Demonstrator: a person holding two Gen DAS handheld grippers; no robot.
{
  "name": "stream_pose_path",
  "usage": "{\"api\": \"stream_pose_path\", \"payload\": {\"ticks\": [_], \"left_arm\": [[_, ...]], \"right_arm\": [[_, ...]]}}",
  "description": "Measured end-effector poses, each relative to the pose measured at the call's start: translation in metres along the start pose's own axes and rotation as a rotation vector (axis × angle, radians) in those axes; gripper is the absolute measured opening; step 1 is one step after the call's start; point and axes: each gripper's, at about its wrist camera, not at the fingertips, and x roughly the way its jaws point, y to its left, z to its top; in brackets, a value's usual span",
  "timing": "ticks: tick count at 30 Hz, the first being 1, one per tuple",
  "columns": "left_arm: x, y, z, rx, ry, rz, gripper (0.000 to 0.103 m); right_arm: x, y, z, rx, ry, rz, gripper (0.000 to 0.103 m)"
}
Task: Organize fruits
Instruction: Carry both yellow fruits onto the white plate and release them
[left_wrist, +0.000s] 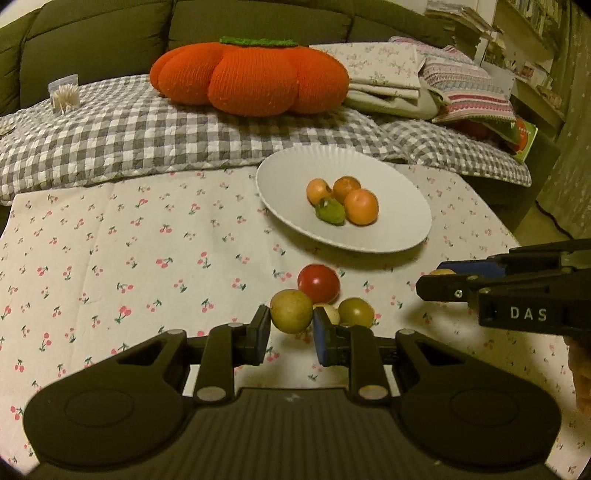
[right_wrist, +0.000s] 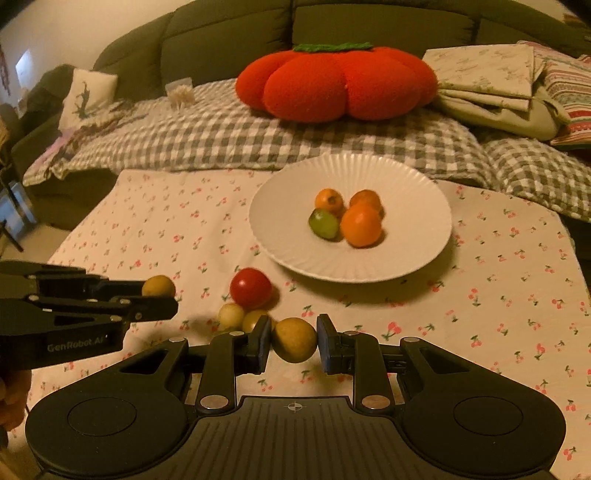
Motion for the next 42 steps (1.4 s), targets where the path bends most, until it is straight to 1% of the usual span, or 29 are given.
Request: {"api": "stream_pose_path", "payload": {"ticks": [5,15,23,29,38,42], "left_arm": [[0.000,-0.002,0.009,0.010,-0.033,-0.011,0.023],[0.007,-0.001,0.019,0.011,-0.073,-0.025,0.023],[0.022,-0.011,0.031,0.056,-0.108,-0.053,0.023],[0.033,-0.018,0.038,0.096,-0.136,-0.059,0.023],[0.060,-0.027,0.046,0.136,-0.134,-0.061,0.023],[0.066,-0.031,0.048,0.150,-0.139,-0.062,0.023]], "right_arm": [[-0.004,-0.010,0.005,0.031,-0.025,-0.009,0.024],[-0.010,-0.035,0.015,0.101,-0.070,-0.041,0.024],[-0.006,-0.050,0.023,0.140,-0.091,-0.059,0.024],[0.004,-0.053,0.029,0.130,-0.112,-0.061,0.024],[0.027,-0.058,0.030,0.102,-0.112,-0.073,0.024],[0.029,-0.058,0.030,0.081,-0.134,-0.064,0.024]]}}
